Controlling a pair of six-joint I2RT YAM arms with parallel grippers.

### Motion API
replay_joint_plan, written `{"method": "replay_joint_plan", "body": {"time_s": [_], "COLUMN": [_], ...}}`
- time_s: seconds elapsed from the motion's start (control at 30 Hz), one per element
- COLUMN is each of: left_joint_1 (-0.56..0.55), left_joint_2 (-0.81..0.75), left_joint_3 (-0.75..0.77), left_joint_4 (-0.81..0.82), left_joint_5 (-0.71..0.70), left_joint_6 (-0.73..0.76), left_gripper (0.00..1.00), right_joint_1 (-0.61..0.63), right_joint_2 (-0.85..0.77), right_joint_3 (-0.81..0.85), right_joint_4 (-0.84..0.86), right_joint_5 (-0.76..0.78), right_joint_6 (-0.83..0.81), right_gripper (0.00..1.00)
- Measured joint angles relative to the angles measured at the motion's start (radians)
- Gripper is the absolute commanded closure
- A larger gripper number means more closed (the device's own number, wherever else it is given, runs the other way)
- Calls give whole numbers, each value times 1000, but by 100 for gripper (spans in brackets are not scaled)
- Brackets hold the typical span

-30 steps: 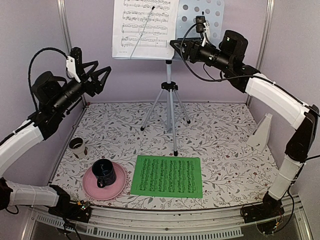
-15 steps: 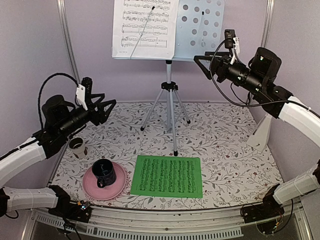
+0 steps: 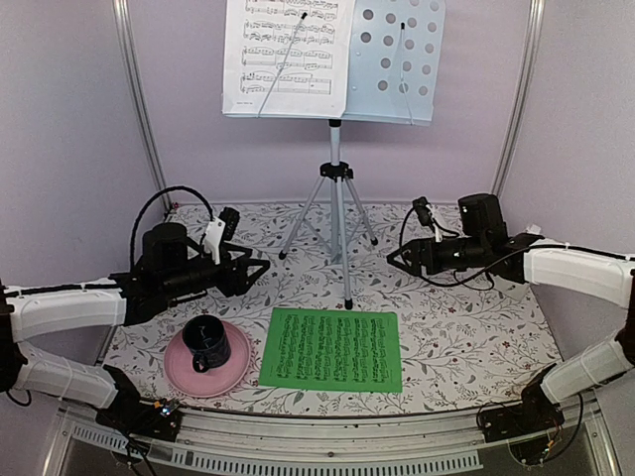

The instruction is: Set up the instrument practice props

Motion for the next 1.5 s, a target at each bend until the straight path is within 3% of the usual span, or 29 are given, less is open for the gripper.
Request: {"method": "replay_joint_plan", "body": {"time_s": [0.57, 1.1, 1.27, 1.47, 1.5], "left_joint_1": [-3, -3, -3, -3, -3], "left_joint_2": [61, 98, 97, 95, 93], "left_joint_3": [-21, -20, -19, -19, -19], "left_joint_4": [94, 114, 114, 117, 119], "left_joint_5": [14, 9, 8, 4, 4], "left_joint_6": [-15, 13, 19, 19, 19], "left_gripper": [37, 38, 38, 37, 37], "right_joint_1": [-48, -48, -41, -13, -6], "right_joint_2": [378, 471, 488, 489, 488], "right_joint_3": [13, 47, 65, 79, 80], "right_joint_4": [-113, -135, -141, -174, -181], "right_joint_5": [-65, -118, -115, -96, -86], "right_joint_6": [-87, -156, -163, -163, -164], "right_gripper": [46, 62, 74, 100, 100]}}
